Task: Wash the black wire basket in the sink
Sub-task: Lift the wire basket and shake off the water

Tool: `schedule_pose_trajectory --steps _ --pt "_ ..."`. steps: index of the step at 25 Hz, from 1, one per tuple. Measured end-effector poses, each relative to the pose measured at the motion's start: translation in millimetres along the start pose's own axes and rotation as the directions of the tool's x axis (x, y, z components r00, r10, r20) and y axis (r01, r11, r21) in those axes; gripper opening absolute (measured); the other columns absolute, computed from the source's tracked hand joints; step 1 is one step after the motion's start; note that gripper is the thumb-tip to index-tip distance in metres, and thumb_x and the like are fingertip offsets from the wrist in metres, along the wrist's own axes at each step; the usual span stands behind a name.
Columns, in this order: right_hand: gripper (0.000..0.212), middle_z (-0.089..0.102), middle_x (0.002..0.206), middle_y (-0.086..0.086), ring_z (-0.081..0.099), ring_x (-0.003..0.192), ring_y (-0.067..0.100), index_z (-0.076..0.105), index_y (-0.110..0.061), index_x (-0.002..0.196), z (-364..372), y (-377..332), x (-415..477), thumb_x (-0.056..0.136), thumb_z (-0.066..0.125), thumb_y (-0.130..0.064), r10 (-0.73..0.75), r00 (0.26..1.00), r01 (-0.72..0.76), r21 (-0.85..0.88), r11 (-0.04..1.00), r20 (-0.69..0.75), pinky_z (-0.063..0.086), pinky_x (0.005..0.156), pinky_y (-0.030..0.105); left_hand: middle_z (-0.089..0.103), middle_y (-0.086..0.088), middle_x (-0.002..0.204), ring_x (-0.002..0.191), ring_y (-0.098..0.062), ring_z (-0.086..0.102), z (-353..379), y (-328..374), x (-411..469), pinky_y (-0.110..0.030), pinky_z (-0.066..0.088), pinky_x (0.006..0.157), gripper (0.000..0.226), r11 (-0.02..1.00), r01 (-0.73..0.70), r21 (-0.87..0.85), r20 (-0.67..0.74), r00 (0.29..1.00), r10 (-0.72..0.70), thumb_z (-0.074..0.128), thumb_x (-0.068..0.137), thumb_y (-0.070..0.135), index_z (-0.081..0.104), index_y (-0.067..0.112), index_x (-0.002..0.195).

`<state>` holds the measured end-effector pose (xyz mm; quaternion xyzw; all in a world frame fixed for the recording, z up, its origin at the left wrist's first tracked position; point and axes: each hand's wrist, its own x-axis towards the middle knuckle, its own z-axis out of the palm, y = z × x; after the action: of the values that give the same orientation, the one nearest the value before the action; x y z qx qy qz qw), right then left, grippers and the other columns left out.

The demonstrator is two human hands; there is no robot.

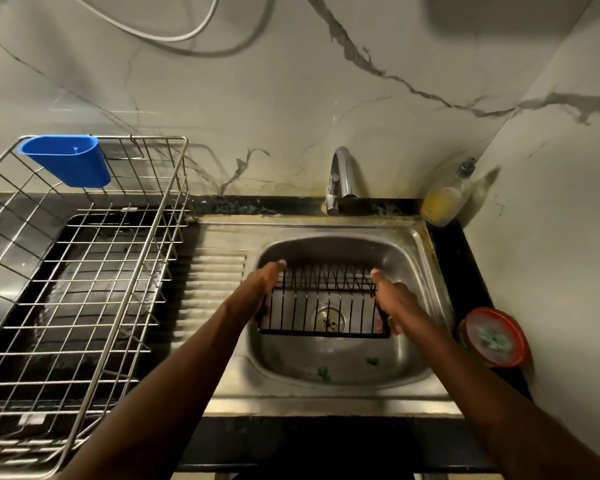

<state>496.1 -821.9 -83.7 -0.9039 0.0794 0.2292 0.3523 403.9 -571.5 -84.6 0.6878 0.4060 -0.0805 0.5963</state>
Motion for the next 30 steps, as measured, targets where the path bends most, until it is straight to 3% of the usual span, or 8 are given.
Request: schedule_pose_trajectory --steps 4,8,12,15,20,23,27,30 --pt "0.109 0.067 0.118 0.019 0.068 0.101 0.038 0.063 -0.01 0.126 -8 -15 -2 0.075 0.017 -0.096 0.001 0.999 0.001 -0.036 0.999 0.047 0.055 0.09 0.049 0.071 -0.016 0.09 0.067 -0.029 0.066 -10 -7 7 -0.044 0.058 0.067 0.106 0.991 0.111 -0.07 -0.056 0.992 -0.115 0.056 0.048 0.098 0.067 0.012 0.109" --pt "0.074 0.07 0.113 0.008 0.072 0.089 0.033 0.067 -0.017 0.12 -20 -36 -8 0.091 0.037 -0.079 -0.148 0.986 0.144 0.063 0.988 0.074 0.059 0.079 0.043 0.063 -0.017 0.109 0.09 -0.034 0.066 -24 15 -27 -0.052 0.056 0.08 0.113 0.986 0.111 -0.126 -0.119 0.985 -0.126 0.051 0.049 0.094 0.052 0.015 0.129" --pt "0.064 0.074 0.094 0.01 0.074 0.073 0.032 0.071 -0.016 0.109 -28 -64 -11 0.091 0.047 -0.073 -0.323 0.942 0.304 0.176 0.936 0.089 0.062 0.063 0.043 0.054 -0.025 0.119 0.097 -0.041 0.062 -49 27 -70 -0.058 0.056 0.076 0.101 0.978 0.086 -0.187 -0.165 0.979 -0.118 0.056 0.069 0.082 0.036 0.02 0.146" --pt "0.061 0.073 0.094 0.015 0.073 0.078 0.035 0.07 -0.018 0.099 -28 -88 -14 0.089 0.049 -0.075 -0.38 0.916 0.356 0.174 0.918 0.129 0.061 0.067 0.044 0.054 -0.027 0.117 0.098 -0.044 0.062 -64 29 -99 -0.054 0.057 0.076 0.091 0.959 0.091 -0.268 -0.163 0.977 -0.138 0.061 0.078 0.073 0.038 0.016 0.145" --pt "0.061 0.074 0.096 0.009 0.074 0.074 0.027 0.07 -0.015 0.109 -40 -151 -27 0.089 0.055 -0.071 -0.438 0.882 0.414 0.158 0.896 0.174 0.063 0.065 0.04 0.054 -0.031 0.116 0.099 -0.049 0.061 -88 43 -145 -0.058 0.055 0.082 0.091 0.933 0.093 -0.347 -0.107 0.985 -0.138 0.066 0.078 0.069 0.038 0.017 0.147" --pt "0.074 0.07 0.105 0.011 0.074 0.078 0.031 0.052 -0.014 0.13 -46 -191 -32 0.085 0.057 -0.073 -0.511 0.841 0.487 0.164 0.858 0.177 0.063 0.073 0.05 0.057 -0.031 0.113 0.096 -0.047 0.064 -97 53 -169 -0.057 0.056 0.084 0.087 0.926 0.074 -0.371 -0.103 0.987 -0.121 0.065 0.076 0.071 0.046 0.018 0.142" --pt "0.073 0.075 0.097 0.007 0.072 0.088 0.032 0.074 -0.016 0.096 -45 -233 -43 0.068 0.061 -0.083 -0.551 0.803 0.512 0.207 0.833 0.228 0.058 0.086 0.056 0.06 -0.029 0.116 0.095 -0.044 0.065 -117 65 -201 -0.054 0.058 0.081 0.076 0.908 0.001 -0.418 -0.153 0.986 -0.071 0.067 0.079 0.066 0.054 0.012 0.132" --pt "0.065 0.077 0.095 0.0 0.072 0.09 0.029 0.078 -0.021 0.09 -41 -263 -60 0.071 0.059 -0.081 -0.589 0.76 0.552 0.204 0.808 0.275 0.056 0.09 0.053 0.059 -0.03 0.111 0.099 -0.046 0.064 -136 74 -226 -0.058 0.055 0.087 0.052 0.886 -0.054 -0.461 -0.208 0.977 -0.049 0.067 0.085 0.056 0.053 0.018 0.119"
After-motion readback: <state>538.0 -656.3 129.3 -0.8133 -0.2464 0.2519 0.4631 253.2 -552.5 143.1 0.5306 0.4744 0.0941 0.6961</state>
